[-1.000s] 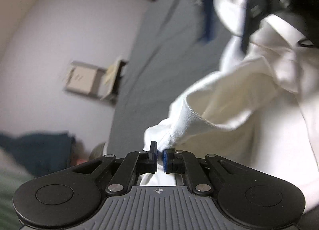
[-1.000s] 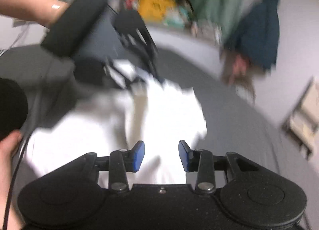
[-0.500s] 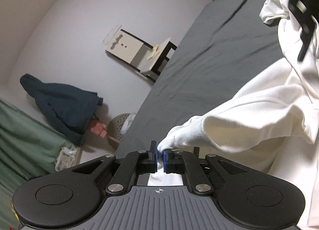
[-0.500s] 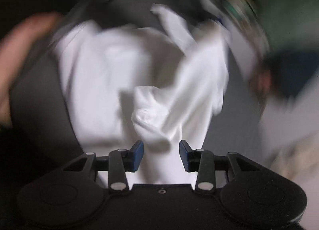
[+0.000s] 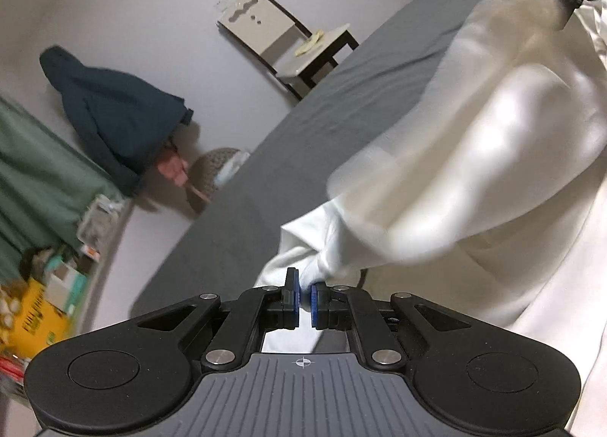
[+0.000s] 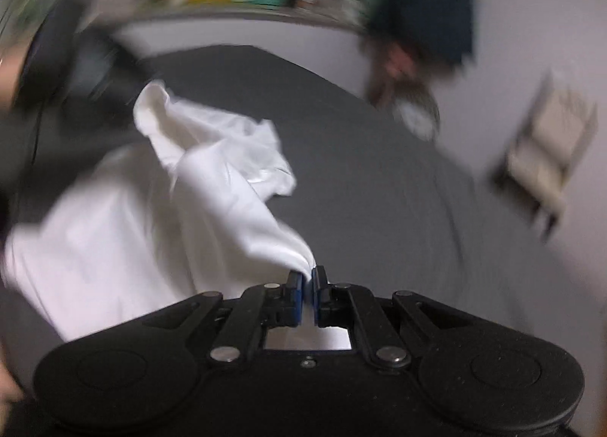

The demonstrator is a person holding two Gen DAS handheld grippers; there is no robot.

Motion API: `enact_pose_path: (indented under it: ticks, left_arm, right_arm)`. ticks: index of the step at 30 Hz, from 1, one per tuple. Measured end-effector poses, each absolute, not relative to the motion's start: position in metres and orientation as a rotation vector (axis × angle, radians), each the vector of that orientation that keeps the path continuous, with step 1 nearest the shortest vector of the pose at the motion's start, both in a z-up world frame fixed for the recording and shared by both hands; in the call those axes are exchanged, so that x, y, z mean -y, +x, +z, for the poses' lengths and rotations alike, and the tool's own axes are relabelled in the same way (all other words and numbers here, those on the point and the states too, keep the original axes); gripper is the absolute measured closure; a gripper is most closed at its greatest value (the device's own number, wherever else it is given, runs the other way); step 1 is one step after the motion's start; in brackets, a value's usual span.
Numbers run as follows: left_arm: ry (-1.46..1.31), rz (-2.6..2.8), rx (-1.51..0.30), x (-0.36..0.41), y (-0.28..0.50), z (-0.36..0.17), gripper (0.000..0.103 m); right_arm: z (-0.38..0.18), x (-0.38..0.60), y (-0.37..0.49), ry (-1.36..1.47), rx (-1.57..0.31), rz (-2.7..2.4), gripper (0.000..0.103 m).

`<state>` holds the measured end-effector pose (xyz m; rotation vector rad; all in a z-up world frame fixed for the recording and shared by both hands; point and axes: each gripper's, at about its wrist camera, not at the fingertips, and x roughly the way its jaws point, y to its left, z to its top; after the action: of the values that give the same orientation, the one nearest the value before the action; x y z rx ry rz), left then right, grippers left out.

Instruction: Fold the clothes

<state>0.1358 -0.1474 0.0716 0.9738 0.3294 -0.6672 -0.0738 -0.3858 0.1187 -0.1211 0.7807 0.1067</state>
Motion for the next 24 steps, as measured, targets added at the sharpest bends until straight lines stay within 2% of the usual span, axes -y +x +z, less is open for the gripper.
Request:
enact_pose_path:
  ticks: [3,5,9,11,13,17,21,24]
  left_arm:
    - [0.964,-0.677,-0.367,0.147,0.135,0.066,0.097]
    - [0.963,-0.685,-0.380,0.148,0.135,0.062,0.097]
    - [0.988,-0.689,-0.374,0.148,0.126,0.059,0.097]
    - [0.996,-0.685,-0.371,0.148,0.125,0.057,0.097]
    - [1.010,-0.681,-0.369,0.146,0.123,0.054,0.097]
    - [0.999,-0.652,-0.396,0.136,0.118,0.045,0.097]
    - [0.959,-0.618,-0.447,0.121,0.119,0.035,0.097]
    - [0.940,-0.591,-0.473,0.115,0.117,0.027,0.097]
  right_arm:
    - [0.111,0.429,-0.065,0.232,-0.839,0.053,0.098]
    - [0.100,0.443,-0.059,0.265,-0.881,0.027,0.097]
    - [0.095,0.430,-0.055,0.079,-0.931,0.119,0.090]
    - [0.095,0.417,-0.054,-0.061,-0.927,0.190,0.071]
    - [0.095,0.411,-0.046,-0.177,-0.907,0.233,0.065]
    - [0.078,0.420,0.001,-0.203,-0.966,0.207,0.066]
    - [0.040,0.405,0.027,-0.221,-1.105,0.251,0.068]
    - [0.030,0.365,0.016,-0.447,-1.079,0.350,0.068]
